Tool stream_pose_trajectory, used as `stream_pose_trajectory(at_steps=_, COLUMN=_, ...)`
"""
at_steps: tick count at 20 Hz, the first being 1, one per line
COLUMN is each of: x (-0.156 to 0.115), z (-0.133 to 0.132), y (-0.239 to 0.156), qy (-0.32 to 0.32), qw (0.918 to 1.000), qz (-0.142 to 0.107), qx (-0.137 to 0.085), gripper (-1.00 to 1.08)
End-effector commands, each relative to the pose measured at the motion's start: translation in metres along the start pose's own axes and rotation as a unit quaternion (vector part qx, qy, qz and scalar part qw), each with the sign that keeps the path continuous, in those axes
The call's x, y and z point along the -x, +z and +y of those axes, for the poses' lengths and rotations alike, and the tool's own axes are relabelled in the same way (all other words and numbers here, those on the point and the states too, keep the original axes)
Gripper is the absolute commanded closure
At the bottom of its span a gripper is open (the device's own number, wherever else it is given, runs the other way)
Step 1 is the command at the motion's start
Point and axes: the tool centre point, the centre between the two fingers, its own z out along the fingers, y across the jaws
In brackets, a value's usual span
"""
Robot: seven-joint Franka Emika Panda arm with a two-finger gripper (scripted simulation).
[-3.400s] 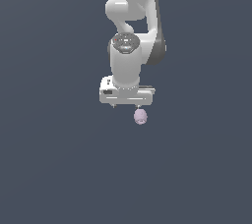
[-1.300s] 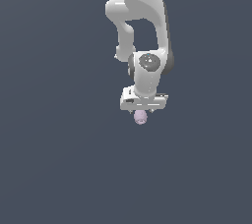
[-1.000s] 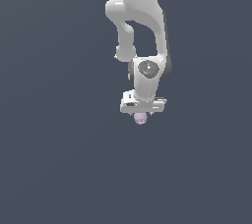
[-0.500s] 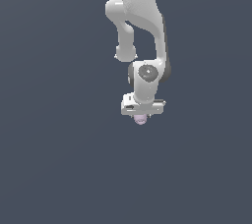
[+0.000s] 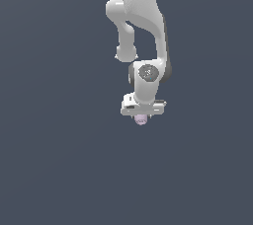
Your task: Pick up the object and move it to a goal position.
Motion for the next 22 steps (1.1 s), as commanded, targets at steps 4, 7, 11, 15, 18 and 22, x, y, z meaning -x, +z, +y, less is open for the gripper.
stream_pose_trajectory(at_steps=4, x=0.000, z=0.002, y=-0.013, qy=0.000, qw=1.0000, qz=0.000, qx=0.000, gripper=1.08)
stream_pose_trajectory(at_steps=7, x=-0.001, z=0.005, y=-0.027, qy=0.000, qw=1.0000, qz=0.000, qx=0.000, gripper=1.08)
stream_pose_trajectory(at_steps=11, x=-0.001, z=0.010, y=-0.055, qy=0.000, qw=1.0000, qz=0.000, qx=0.000, gripper=1.08)
stream_pose_trajectory(at_steps=15, x=-0.001, z=0.017, y=-0.092, qy=0.000, qw=1.0000, qz=0.000, qx=0.000, gripper=1.08)
stream_pose_trajectory(at_steps=18, x=-0.002, z=0.022, y=-0.124, qy=0.000, qw=1.0000, qz=0.000, qx=0.000, gripper=1.08)
stream_pose_trajectory(at_steps=22, x=-0.003, z=0.030, y=-0.170, qy=0.000, qw=1.0000, qz=0.000, qx=0.000, gripper=1.08)
